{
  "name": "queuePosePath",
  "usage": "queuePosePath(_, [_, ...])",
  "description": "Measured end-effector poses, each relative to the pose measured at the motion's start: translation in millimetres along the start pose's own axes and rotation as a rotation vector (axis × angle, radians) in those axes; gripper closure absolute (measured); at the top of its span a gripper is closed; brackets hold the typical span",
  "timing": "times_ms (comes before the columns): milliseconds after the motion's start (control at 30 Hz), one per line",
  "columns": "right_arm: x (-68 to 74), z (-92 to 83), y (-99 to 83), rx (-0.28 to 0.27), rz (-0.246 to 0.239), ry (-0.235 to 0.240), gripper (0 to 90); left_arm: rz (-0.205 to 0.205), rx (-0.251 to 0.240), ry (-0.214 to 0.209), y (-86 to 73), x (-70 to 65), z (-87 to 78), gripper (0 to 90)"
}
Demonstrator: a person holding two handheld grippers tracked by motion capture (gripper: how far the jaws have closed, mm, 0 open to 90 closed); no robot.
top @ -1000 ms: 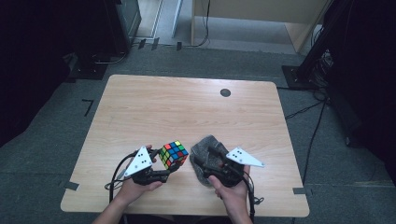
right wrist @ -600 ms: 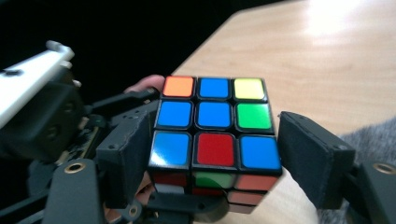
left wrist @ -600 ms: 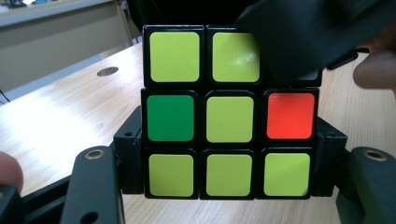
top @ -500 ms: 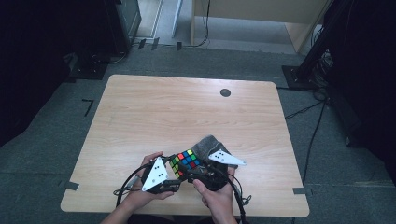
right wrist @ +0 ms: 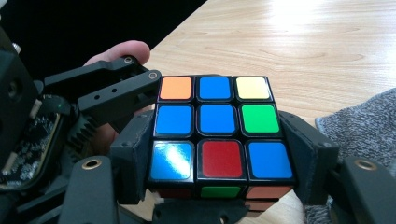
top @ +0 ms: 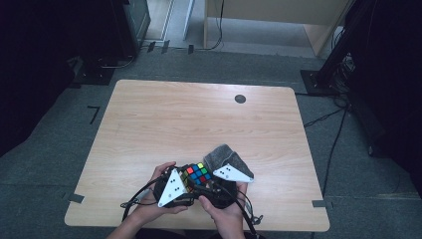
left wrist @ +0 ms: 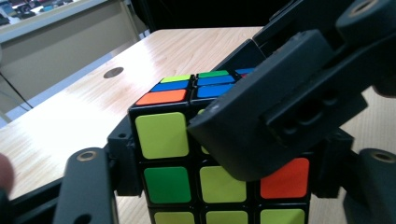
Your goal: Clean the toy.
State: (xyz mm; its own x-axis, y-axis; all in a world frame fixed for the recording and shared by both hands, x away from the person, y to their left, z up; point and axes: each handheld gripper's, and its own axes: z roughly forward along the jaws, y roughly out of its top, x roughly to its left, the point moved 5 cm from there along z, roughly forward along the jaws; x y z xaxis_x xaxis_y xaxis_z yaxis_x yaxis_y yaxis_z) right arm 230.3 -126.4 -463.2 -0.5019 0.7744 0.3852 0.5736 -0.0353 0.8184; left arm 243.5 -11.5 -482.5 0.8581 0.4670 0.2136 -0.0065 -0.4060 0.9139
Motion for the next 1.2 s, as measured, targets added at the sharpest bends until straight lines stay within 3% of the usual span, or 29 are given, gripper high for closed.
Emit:
queuePosePath(133, [-2.8, -1.6, 6.8, 0.016, 0.03, 0.094, 28.9, -0.076, -0.028, -0.034, 0.2, 9.5, -4.5, 33.5])
queuePosePath(267, [-7.6, -14.1, 16.4, -0.07, 0.051, 0.142, 25.8, -0.193, -0.054, -0.02, -1.2, 28.7, -10.6, 33.7])
queuePosePath(433, [-17.6, -20.9, 13.7, -0.177, 0.037, 0.084, 28.0, -0.395, -0.084, -0.02, -6.4, 57.4, -19.0, 33.7])
queuePosePath(567, [-15.9, -4.3, -4.1, -0.104, 0.028, 0.084, 30.2, -0.498, -0.1, -0.032, -6.0, 65.9, -21.2, 33.8])
queuePosePath(633, [-8.2, 5.4, -12.1, -0.074, -0.007, 0.086, 29.1, -0.518, -0.099, -0.034, -4.1, 64.1, -19.9, 33.7])
queuePosePath(733, [3.9, 14.6, -16.4, -0.072, -0.05, 0.084, 27.4, -0.528, -0.112, -0.052, 0.0, 58.1, -18.1, 33.7])
queuePosePath(933, [11.0, 18.9, -16.6, -0.125, -0.063, 0.044, 24.7, -0.576, -0.127, -0.076, 4.5, 50.5, -14.3, 33.6])
queuePosePath(1200, [10.4, 18.9, -13.6, -0.173, -0.08, -0.009, 28.0, -0.585, -0.125, -0.123, 8.4, 39.8, -8.7, 33.6])
